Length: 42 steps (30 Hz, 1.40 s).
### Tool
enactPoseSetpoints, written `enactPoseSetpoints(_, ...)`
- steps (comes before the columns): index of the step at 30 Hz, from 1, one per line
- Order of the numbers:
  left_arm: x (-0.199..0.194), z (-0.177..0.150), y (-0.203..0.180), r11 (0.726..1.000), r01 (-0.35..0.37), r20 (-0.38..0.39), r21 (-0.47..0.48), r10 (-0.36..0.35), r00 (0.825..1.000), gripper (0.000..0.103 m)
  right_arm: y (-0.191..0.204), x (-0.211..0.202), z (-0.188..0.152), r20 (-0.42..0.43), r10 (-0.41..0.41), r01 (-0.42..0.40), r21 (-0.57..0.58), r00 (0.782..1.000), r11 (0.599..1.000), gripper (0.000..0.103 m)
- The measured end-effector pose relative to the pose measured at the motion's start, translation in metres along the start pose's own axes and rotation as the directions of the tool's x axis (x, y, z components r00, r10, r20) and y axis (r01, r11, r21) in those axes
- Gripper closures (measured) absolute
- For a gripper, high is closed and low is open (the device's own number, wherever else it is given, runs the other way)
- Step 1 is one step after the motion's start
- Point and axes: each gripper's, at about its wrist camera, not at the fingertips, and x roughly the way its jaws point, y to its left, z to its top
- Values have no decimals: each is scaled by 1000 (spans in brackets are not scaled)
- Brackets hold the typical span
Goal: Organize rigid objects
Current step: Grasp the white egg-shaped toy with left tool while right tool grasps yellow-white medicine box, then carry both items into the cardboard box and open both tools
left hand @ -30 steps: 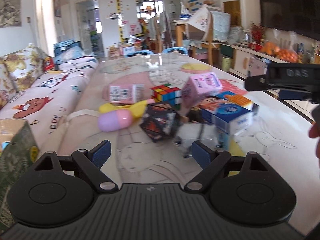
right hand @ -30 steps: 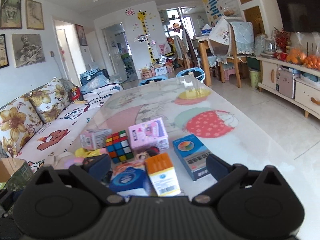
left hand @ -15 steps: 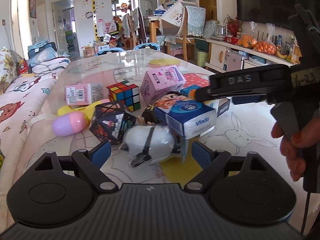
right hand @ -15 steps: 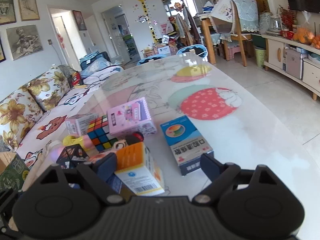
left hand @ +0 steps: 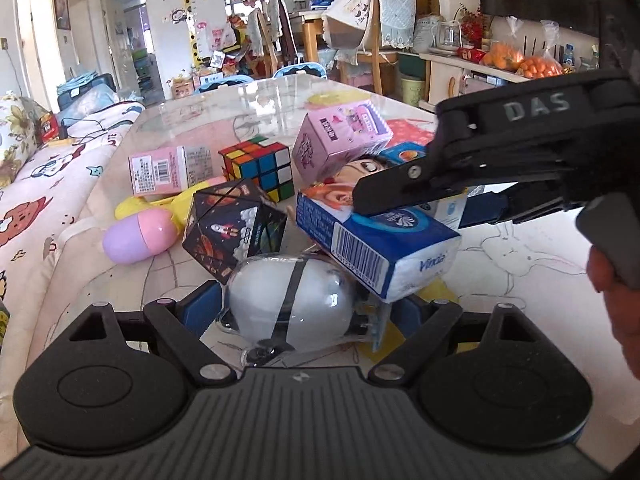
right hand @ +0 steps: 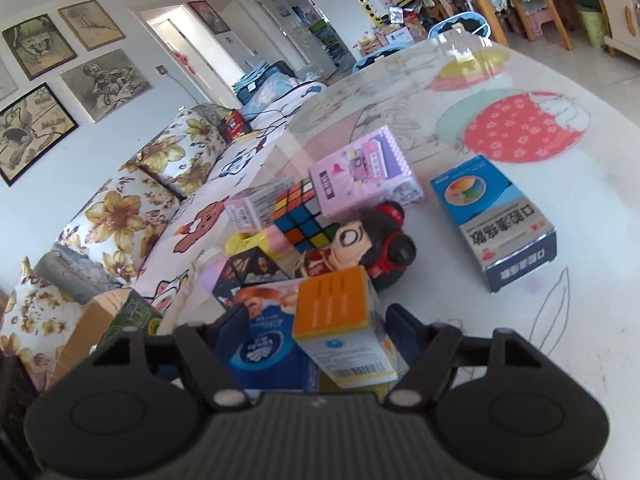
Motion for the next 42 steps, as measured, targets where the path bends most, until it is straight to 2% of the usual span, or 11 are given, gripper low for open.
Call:
enactPoseSetpoints(3, 1, 2, -4, 1000, 2, 2, 2, -2, 1000, 0, 0, -2, 1, 20, -79, 79, -15, 997, 997, 24)
enactPoseSetpoints(7, 3, 5, -7, 1000, 7, 5, -3, -7, 1000, 0, -4, -3, -1, 30, -261, 262, -67, 965, 963, 24)
enactPoseSetpoints(10, 7, 9, -8, 1000, -11, -4, -24, 11, 1000, 0, -2, 1, -4, 35, -322, 323, -137, 946, 936, 26)
enactPoseSetpoints(18, 13, 15, -9, 996, -23, -23, -88, 21, 1000, 0, -2, 8, -3, 53, -307, 312, -121, 950, 943, 32)
enactPoseSetpoints(25, 5, 11, -7, 990, -48, -13, -136, 47, 999, 0, 3, 7, -5, 62, -300, 305, -125, 952, 944, 33)
enactPoseSetpoints(31, 3, 15, -5, 979, -52, -29, -199, 47, 998, 0, 11, 4, -5, 96, -305, 316, -155, 948, 936, 33)
enactPoseSetpoints(42, -10, 19, 1, 962, -82, -4, -261, 84, 996, 1, 24, -3, -4, 154, -290, 315, -170, 944, 934, 33)
